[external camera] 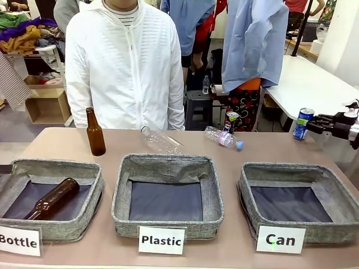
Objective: Sort the can waste into the basket.
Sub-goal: Pick up the can waste from the table and place it in the right Fabric basket.
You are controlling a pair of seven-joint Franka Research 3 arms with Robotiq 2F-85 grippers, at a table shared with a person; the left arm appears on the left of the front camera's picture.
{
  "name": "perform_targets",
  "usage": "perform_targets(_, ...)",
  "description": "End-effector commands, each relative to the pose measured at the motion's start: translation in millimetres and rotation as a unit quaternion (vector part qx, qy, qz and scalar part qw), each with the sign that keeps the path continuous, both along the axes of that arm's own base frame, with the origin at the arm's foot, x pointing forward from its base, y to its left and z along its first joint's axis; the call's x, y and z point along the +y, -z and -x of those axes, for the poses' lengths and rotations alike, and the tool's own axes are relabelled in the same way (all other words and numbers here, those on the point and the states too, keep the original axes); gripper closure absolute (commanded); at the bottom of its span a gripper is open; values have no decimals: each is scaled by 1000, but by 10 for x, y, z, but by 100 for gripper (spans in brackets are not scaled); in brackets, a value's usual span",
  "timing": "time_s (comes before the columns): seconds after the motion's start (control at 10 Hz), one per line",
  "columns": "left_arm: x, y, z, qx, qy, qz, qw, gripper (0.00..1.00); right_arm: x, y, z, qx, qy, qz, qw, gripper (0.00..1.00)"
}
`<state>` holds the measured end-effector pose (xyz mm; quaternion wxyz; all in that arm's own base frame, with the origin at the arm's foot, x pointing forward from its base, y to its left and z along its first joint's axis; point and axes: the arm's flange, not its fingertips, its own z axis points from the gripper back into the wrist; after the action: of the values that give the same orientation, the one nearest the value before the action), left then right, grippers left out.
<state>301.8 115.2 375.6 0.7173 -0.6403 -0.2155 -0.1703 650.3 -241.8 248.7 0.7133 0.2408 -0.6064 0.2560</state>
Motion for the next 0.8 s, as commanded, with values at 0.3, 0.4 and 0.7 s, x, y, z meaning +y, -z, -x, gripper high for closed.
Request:
perform_targets(0.3, 23, -13, -1, 2, 4, 4, 1000, 0, 429, -1416, 988, 5, -187, 41, 981, 100)
perform_targets(0.4, 23, -13, -1, 2, 4, 4, 1000, 0, 547, -1723, 1369, 17, -243, 84, 966, 100)
perform_targets(0.7, 23, -13, -1, 2, 4, 4, 1000, 0, 1032, -2018, 2531, 71, -372, 261, 888, 56)
